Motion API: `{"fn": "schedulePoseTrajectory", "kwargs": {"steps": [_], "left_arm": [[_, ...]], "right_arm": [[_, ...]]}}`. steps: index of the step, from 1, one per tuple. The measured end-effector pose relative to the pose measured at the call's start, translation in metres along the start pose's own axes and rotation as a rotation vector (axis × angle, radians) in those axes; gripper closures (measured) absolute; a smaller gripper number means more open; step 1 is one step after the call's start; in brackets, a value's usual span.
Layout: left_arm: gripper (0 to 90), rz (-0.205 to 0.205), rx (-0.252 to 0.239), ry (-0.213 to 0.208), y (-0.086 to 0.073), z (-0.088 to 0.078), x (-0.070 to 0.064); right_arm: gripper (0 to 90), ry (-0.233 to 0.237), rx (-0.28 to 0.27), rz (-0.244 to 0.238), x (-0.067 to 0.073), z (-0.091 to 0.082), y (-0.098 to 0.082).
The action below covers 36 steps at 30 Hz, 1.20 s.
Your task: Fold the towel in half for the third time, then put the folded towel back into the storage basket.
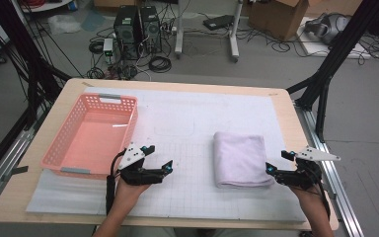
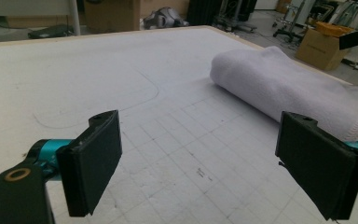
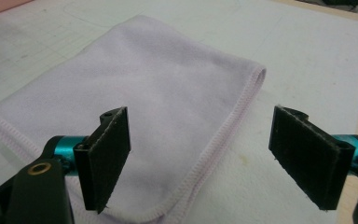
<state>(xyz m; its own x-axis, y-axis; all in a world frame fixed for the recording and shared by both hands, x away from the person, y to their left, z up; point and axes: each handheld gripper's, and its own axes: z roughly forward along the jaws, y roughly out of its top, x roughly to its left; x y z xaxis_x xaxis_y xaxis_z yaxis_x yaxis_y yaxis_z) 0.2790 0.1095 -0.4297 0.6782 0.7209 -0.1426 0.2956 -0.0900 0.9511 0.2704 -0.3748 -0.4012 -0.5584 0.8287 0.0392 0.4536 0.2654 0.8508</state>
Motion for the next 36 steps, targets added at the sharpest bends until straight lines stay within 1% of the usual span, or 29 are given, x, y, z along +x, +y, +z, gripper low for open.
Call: {"fn": "schedulePoseTrajectory", "kwargs": {"steps": [1,3,4,8,10,12,15,18,19,20,21,23,24,26,27,28,29,30,34,35,36], "left_arm": [[14.8,0.009,0.016,0.002,-0.001,0.001,0.0],[14.9,0.005,0.014,0.0,-0.001,0.001,0.001],[14.9,0.005,0.012,0.002,-0.001,0.001,0.001],[14.9,-0.007,0.011,0.007,-0.001,0.0,0.002],[14.9,-0.014,0.017,0.005,-0.001,0.001,0.003],[14.9,-0.014,0.018,0.007,-0.001,0.0,0.004],[14.9,-0.022,0.018,0.002,-0.001,0.0,0.005],[14.9,-0.015,0.003,-0.001,-0.001,-0.002,0.005],[14.9,-0.011,0.005,0.0,0.0,-0.001,0.005],[14.9,-0.011,0.009,-0.001,-0.001,-0.001,0.005],[14.9,-0.013,0.018,-0.001,-0.002,0.001,0.005],[14.9,-0.018,0.02,-0.002,-0.002,0.001,0.005],[15.0,-0.016,0.022,0.001,-0.002,0.002,0.005],[15.1,-0.012,0.03,-0.007,-0.001,0.003,0.004],[16.3,-0.004,0.036,-0.009,-0.001,0.004,0.004],[17.5,-0.006,0.043,-0.012,-0.001,0.005,0.004],[18.4,-0.014,0.053,-0.016,0.0,0.008,0.004],[19.1,-0.014,0.053,-0.016,0.0,0.008,0.004],[19.5,-0.024,0.084,-0.034,0.001,0.019,0.001],[19.6,-0.018,0.098,-0.035,0.002,0.025,-0.001],[19.5,-0.018,0.098,-0.035,0.002,0.025,-0.001]], "right_arm": [[16.9,0.002,-0.004,-0.009,-0.002,-0.002,0.0],[16.9,0.006,-0.007,-0.007,-0.003,-0.003,-0.001],[16.9,0.018,0.001,-0.011,-0.004,-0.003,-0.001],[16.9,0.015,0.01,-0.02,-0.005,-0.002,-0.003],[16.9,0.033,0.009,-0.014,-0.005,-0.002,-0.004],[16.9,0.038,0.004,-0.016,-0.005,-0.002,-0.004],[16.9,0.033,0.001,-0.016,-0.005,-0.001,-0.003],[16.9,0.031,0.005,-0.017,-0.003,-0.001,-0.003],[16.9,0.029,0.007,-0.021,-0.004,-0.001,-0.003],[16.9,0.021,0.01,-0.022,-0.004,-0.002,-0.003],[16.9,0.021,0.007,-0.017,-0.004,-0.003,-0.003],[16.9,0.023,0.003,-0.017,-0.005,-0.004,-0.003],[16.9,0.021,0.006,-0.007,-0.006,-0.004,-0.004],[16.9,0.016,0.01,-0.012,-0.006,-0.004,-0.005],[16.9,0.011,0.018,-0.022,-0.006,-0.003,-0.005],[16.9,0.008,0.025,-0.022,-0.005,-0.004,-0.005],[16.9,0.009,0.018,-0.024,-0.006,-0.004,-0.005],[16.9,0.008,0.02,-0.014,-0.005,-0.005,-0.006],[17.0,0.001,0.03,-0.033,-0.005,-0.005,-0.004],[17.0,0.001,0.034,-0.034,-0.005,-0.005,-0.004],[17.0,-0.001,0.033,-0.034,-0.004,-0.006,-0.004]]}}
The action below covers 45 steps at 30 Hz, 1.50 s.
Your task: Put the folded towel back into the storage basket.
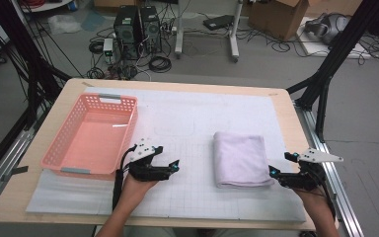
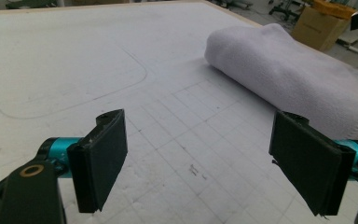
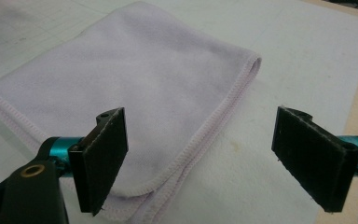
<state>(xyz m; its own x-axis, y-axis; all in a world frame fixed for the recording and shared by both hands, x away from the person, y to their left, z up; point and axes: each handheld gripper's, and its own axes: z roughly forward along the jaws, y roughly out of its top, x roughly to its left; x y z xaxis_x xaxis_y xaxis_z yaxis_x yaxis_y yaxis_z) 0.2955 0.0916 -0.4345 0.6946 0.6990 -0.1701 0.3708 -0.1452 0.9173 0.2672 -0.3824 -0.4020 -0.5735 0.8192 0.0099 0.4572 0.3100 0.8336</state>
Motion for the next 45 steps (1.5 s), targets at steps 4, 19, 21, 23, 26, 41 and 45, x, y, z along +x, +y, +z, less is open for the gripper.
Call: {"fn": "schedulePoseTrajectory", "kwargs": {"steps": [4,19,21,23,26,41,45], "left_arm": [[19.6,-0.006,0.01,-0.016,0.009,0.013,-0.005],[23.3,-0.071,0.101,-0.125,0.028,0.071,-0.024],[23.9,-0.077,0.127,-0.151,0.03,0.082,-0.031],[24.3,-0.075,0.137,-0.155,0.031,0.085,-0.033],[26.9,-0.087,0.156,-0.184,0.034,0.096,-0.039],[25.3,-0.159,0.223,-0.205,0.033,0.131,-0.06],[25.0,-0.173,0.249,-0.199,0.031,0.139,-0.063]], "right_arm": [[17.0,0.005,-0.002,0.009,-0.001,-0.001,-0.001],[17.1,0.015,0.015,0.006,-0.001,0.002,-0.001],[17.2,0.016,0.015,0.01,-0.001,0.003,-0.001],[17.2,0.015,0.015,0.005,-0.001,0.003,-0.001],[17.2,0.018,0.014,0.002,-0.001,0.003,-0.001],[17.2,0.027,0.019,-0.002,0.0,0.005,-0.001],[17.2,0.031,0.019,0.0,0.0,0.006,-0.001]]}}
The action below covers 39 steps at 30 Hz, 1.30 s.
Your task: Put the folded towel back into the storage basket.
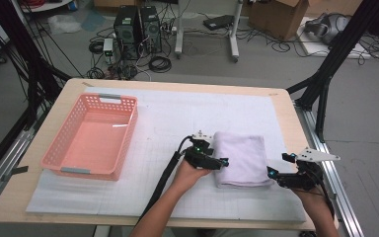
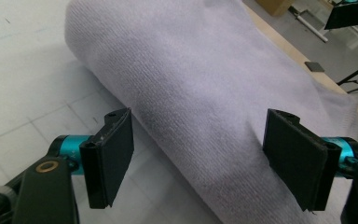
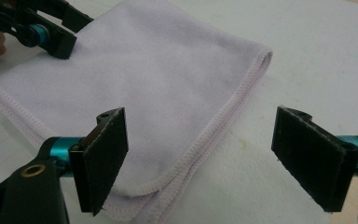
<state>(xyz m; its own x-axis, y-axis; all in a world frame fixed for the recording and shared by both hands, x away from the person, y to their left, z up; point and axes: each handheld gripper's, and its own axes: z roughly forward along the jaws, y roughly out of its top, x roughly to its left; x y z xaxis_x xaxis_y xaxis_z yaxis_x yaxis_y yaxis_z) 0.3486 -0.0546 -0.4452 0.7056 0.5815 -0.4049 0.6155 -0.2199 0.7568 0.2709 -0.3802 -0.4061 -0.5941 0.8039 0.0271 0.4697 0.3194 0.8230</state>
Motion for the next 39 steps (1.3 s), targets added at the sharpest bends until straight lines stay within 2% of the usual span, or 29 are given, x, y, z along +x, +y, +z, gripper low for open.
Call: {"fn": "schedulePoseTrajectory", "kwargs": {"steps": [2,8,10,13,15,16,17,18,20,22,27,32,39], "left_arm": [[22.7,0.009,0.027,0.027,-0.001,0.008,-0.002],[20.9,0.041,0.033,0.04,-0.002,0.014,-0.006],[25.4,0.066,0.042,0.055,-0.002,0.014,-0.006],[30.4,0.081,0.046,0.08,-0.002,0.014,-0.008],[39.0,0.093,0.045,0.072,-0.002,0.014,-0.009],[53.4,0.082,0.044,0.047,-0.003,0.015,-0.009],[53.4,0.077,0.043,0.05,-0.003,0.016,-0.01],[58.5,0.074,0.042,0.047,-0.003,0.016,-0.01],[60.8,0.045,0.039,0.027,-0.003,0.015,-0.007],[68.3,0.022,0.037,0.011,-0.002,0.014,-0.005],[71.9,0.026,0.022,-0.018,-0.001,0.011,-0.002],[72.8,0.064,-0.004,-0.049,-0.002,0.004,0.0],[73.1,0.11,-0.059,-0.063,-0.003,-0.018,0.006]], "right_arm": [[17.2,0.003,0.002,0.002,0.001,0.0,0.0],[17.2,0.006,-0.004,0.004,0.0,0.0,0.0],[17.2,0.01,-0.006,0.008,0.0,0.001,0.0],[17.2,0.012,-0.005,0.005,0.0,0.002,0.0],[17.2,0.015,-0.002,0.007,0.001,0.002,0.0],[17.2,0.014,-0.002,0.006,0.001,0.003,0.0],[17.2,0.014,-0.002,0.006,0.001,0.003,0.0],[17.2,0.012,-0.003,0.008,0.001,0.003,0.0],[17.2,0.012,-0.004,0.007,0.0,0.002,0.0],[17.2,0.011,-0.004,0.007,0.0,0.002,0.0],[17.2,0.012,-0.007,0.011,-0.001,0.001,-0.001],[17.2,0.013,-0.004,0.012,-0.001,0.002,-0.001],[17.2,0.015,-0.008,0.014,0.0,0.002,-0.001]]}}
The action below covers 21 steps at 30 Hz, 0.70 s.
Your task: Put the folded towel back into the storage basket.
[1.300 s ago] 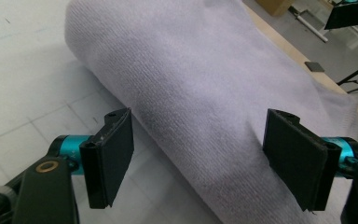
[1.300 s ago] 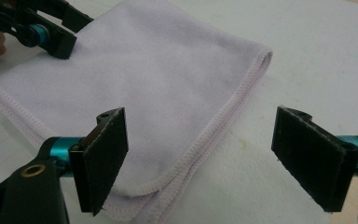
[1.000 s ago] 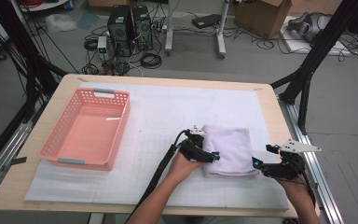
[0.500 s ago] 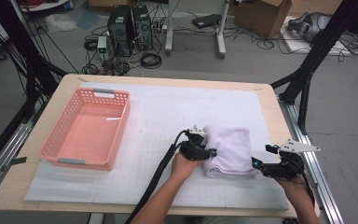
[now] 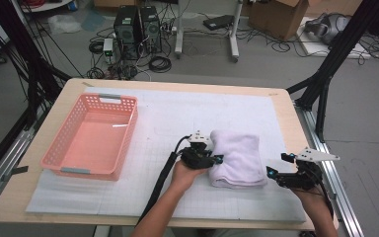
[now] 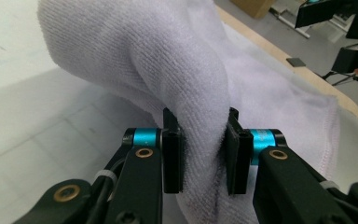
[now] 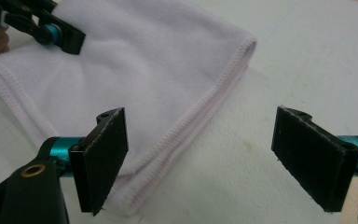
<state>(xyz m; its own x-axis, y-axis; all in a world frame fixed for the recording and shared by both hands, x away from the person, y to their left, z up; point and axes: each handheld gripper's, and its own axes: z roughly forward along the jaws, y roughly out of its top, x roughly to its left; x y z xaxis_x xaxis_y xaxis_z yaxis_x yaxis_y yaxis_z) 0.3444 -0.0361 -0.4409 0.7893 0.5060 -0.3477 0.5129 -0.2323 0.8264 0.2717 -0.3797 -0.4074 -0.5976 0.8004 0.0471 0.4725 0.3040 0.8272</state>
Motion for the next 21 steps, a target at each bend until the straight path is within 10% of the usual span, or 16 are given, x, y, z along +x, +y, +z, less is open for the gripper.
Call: {"fn": "schedulePoseTrajectory", "kwargs": {"steps": [21], "left_arm": [[73.5,0.173,-0.157,0.024,-0.006,-0.094,0.021]], "right_arm": [[17.2,0.019,-0.005,-0.016,0.003,0.004,0.001]]}}
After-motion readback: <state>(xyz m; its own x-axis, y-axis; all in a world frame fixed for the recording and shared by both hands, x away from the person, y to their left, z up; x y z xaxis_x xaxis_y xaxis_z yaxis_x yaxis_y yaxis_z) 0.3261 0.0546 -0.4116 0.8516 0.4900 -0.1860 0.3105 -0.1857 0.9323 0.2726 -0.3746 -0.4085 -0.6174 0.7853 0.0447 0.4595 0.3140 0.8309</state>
